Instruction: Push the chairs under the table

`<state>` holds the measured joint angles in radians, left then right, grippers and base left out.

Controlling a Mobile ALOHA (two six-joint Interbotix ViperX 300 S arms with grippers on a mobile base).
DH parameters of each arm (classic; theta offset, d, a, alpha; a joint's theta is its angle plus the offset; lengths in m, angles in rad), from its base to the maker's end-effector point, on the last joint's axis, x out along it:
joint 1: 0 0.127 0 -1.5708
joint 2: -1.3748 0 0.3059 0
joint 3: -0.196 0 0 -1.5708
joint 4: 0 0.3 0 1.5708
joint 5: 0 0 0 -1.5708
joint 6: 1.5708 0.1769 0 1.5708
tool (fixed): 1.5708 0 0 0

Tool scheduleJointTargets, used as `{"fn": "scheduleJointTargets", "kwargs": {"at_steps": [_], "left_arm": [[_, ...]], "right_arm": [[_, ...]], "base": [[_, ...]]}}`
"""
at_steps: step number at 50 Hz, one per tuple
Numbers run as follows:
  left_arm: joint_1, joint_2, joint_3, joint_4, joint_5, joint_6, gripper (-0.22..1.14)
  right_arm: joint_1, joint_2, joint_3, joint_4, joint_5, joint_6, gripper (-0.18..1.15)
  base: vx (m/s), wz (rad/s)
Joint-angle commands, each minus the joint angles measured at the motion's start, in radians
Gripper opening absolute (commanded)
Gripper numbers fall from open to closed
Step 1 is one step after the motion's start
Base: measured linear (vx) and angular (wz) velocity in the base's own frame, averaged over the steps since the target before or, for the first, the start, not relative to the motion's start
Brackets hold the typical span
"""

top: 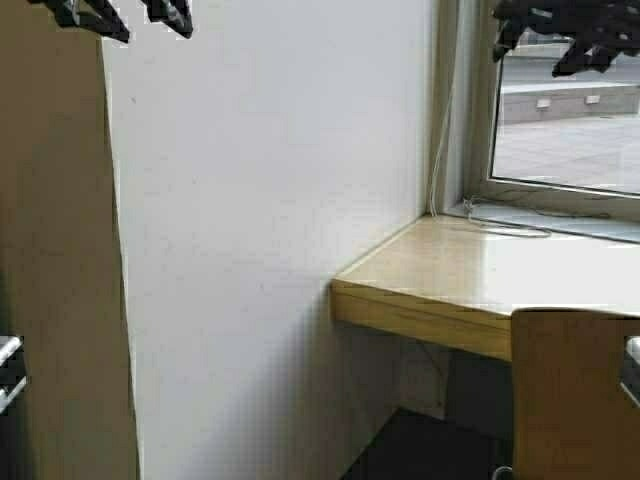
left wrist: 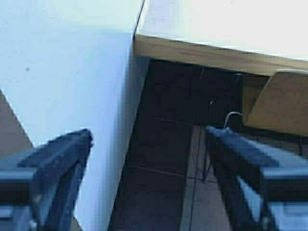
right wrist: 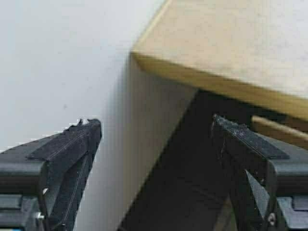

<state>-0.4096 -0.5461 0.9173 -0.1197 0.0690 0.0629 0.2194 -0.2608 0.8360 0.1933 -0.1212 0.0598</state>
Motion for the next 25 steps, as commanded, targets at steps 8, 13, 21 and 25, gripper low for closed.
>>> {"fn": "scheduleJointTargets", "kwargs": {"at_steps": [8,13,21,25], "left_arm": [[-0.002,-0.009,-0.014,0.003,-0.026,-0.002,1.0],[-0.003,-0.008,-0.012,0.003,-0.028,-0.003,1.0],[-0.002,-0.002,-0.005,0.003,-0.029,-0.003,1.0],[-0.002,0.015,-0.006,0.005,-0.029,-0.002,1.0]], "right_arm": [[-0.003,0.035,-0.104,0.0,-0.005,0.0,1.0],[-0.005,0.052,-0.114,0.003,0.006,0.002,1.0],[-0.005,0.048,-0.104,0.005,0.011,-0.002,1.0],[-0.005,0.052,-0.095,0.005,0.011,-0.002,1.0]], "base": [[-0.31,-0.09],[-0.35,-0.08],[-0.34,-0.01],[-0.32,0.04]]}}
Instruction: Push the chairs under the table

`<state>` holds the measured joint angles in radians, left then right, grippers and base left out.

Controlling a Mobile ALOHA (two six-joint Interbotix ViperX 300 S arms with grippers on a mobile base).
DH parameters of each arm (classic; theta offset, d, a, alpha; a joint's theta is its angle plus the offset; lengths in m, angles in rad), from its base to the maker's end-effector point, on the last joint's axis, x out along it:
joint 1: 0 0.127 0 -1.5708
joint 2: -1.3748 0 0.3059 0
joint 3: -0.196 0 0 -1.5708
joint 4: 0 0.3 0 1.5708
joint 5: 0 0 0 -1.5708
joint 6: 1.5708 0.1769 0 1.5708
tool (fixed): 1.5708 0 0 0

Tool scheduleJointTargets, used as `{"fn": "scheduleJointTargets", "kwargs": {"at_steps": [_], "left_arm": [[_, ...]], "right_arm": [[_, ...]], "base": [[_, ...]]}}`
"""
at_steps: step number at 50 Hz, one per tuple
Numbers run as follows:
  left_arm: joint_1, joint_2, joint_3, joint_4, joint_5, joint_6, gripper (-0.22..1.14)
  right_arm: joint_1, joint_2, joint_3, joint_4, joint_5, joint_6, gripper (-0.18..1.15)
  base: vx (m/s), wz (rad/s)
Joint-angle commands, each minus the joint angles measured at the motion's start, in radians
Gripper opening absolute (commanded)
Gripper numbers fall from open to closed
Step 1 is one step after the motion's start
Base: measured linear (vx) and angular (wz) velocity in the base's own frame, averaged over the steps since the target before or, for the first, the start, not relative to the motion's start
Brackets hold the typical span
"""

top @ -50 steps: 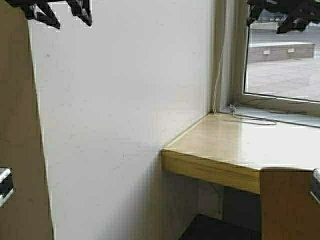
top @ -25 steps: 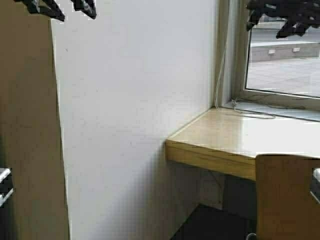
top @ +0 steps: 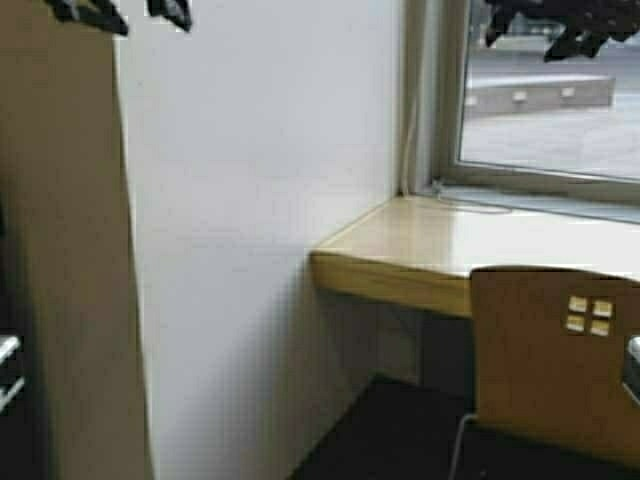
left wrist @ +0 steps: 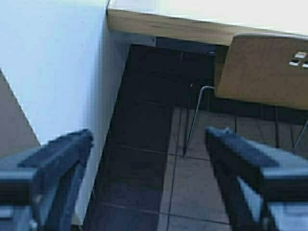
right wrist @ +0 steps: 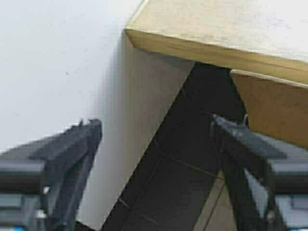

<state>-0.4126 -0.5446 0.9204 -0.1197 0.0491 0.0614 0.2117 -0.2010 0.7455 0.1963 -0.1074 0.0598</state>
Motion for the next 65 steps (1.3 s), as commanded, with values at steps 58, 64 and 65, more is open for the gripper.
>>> {"fn": "scheduleJointTargets", "kwargs": {"at_steps": [58,64,65], "left_arm": [[0.002,0.126,-0.046,-0.003,-0.041,-0.029,1.0],[0.002,0.13,-0.044,-0.005,-0.041,-0.032,1.0],[0.002,0.133,-0.043,-0.005,-0.041,-0.032,1.0]], "right_arm": [[-0.044,0.058,-0.054,0.005,0.046,0.002,1.0],[-0.044,0.055,-0.049,0.003,0.048,-0.002,1.0],[-0.044,0.058,-0.048,0.003,0.046,-0.003,1.0]], "base": [[-0.35,-0.02],[-0.35,-0.2],[-0.33,-0.12]]}}
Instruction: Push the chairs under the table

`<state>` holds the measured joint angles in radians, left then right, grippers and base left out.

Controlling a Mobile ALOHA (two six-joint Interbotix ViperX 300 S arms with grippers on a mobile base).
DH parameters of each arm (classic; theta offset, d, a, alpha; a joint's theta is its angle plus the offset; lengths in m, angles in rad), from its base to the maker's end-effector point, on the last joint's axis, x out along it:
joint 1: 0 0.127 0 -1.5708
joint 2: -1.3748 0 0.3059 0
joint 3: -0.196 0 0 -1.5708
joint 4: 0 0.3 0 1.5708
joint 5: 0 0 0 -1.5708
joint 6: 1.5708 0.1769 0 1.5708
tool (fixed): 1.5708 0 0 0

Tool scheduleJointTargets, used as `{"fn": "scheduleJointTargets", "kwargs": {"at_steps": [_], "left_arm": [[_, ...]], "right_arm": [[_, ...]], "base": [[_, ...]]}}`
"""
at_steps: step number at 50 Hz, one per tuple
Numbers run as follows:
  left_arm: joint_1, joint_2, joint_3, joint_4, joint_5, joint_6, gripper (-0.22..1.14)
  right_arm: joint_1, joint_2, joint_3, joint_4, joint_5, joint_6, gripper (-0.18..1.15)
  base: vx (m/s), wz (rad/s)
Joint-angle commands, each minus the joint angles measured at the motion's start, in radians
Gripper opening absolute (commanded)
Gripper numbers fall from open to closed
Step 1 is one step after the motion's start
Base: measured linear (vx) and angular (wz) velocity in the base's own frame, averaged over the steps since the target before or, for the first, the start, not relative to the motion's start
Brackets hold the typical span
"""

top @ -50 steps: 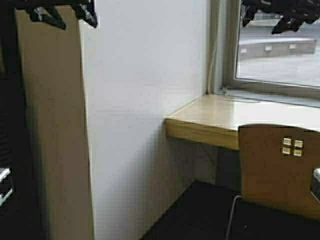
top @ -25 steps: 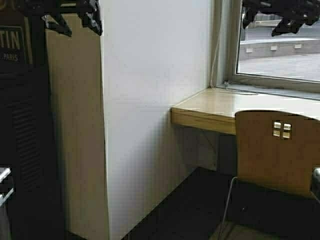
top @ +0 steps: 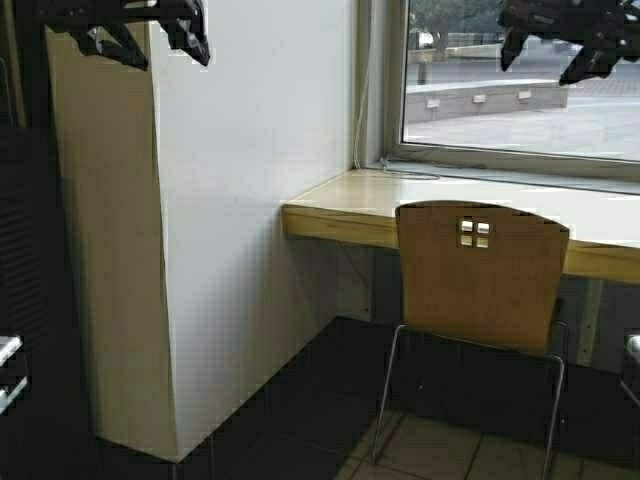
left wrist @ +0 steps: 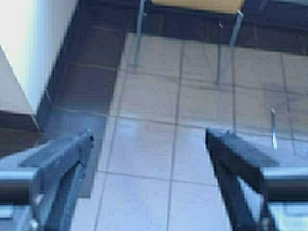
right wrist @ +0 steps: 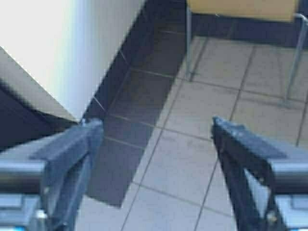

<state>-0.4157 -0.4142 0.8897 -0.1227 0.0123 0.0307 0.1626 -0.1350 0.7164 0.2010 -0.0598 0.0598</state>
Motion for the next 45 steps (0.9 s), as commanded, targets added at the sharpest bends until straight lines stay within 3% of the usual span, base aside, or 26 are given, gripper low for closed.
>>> {"fn": "scheduleJointTargets", "kwargs": {"at_steps": [1,45], "left_arm": [[0.005,0.006,-0.009,0.0,-0.005,0.0,1.0],[0.003,0.04,-0.031,-0.003,0.021,-0.003,1.0]], "right_arm": [[0.005,-0.006,-0.02,-0.002,0.0,-0.003,1.0],[0.002,0.003,-0.037,0.044,0.049,0.003,1.0]], "base": [[-0.34,-0.1],[-0.27,-0.12]]}}
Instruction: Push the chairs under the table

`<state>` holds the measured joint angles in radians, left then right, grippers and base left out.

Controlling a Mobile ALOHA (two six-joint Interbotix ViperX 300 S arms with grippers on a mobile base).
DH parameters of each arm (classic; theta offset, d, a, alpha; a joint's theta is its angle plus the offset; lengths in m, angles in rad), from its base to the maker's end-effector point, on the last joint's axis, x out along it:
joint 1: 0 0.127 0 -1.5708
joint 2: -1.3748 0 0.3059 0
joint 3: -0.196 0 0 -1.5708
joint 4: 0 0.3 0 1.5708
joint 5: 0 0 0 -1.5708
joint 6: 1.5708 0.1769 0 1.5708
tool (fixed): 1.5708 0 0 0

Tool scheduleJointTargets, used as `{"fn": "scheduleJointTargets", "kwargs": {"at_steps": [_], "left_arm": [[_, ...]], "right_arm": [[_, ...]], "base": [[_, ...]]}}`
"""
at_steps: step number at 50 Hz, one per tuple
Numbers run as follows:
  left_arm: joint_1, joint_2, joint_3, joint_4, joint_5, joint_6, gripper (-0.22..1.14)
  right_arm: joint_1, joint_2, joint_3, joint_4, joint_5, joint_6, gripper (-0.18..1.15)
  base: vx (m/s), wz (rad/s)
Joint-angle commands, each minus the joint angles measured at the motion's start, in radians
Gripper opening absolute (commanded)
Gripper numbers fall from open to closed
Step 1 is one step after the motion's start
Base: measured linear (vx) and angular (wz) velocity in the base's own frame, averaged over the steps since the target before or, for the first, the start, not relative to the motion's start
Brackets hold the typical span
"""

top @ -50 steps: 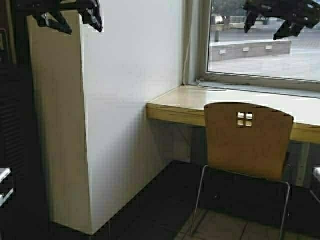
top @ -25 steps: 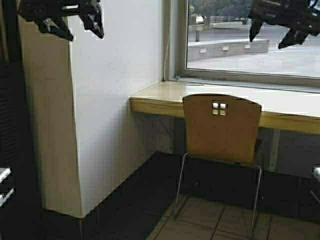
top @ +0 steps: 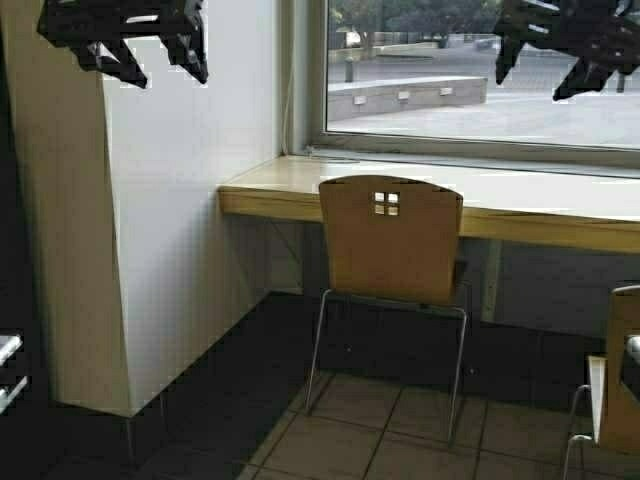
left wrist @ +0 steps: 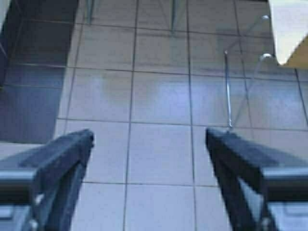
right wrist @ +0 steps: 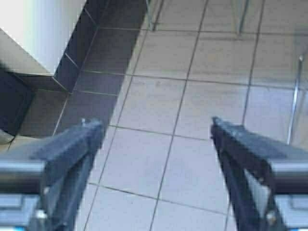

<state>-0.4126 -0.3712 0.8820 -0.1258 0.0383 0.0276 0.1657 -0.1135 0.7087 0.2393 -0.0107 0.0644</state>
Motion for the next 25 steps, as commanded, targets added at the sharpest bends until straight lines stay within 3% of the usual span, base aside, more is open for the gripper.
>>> {"fn": "scheduleJointTargets", "kwargs": {"at_steps": [1,25], "left_arm": [[0.002,-0.003,-0.023,0.0,-0.006,-0.002,1.0],[0.002,-0.009,-0.028,0.0,0.028,-0.002,1.0]], "right_arm": [[-0.002,-0.018,-0.031,0.006,0.002,-0.002,1.0],[-0.002,0.014,-0.041,0.025,0.037,0.0,1.0]], "base": [[-0.2,-0.2],[-0.12,-0.23]]}}
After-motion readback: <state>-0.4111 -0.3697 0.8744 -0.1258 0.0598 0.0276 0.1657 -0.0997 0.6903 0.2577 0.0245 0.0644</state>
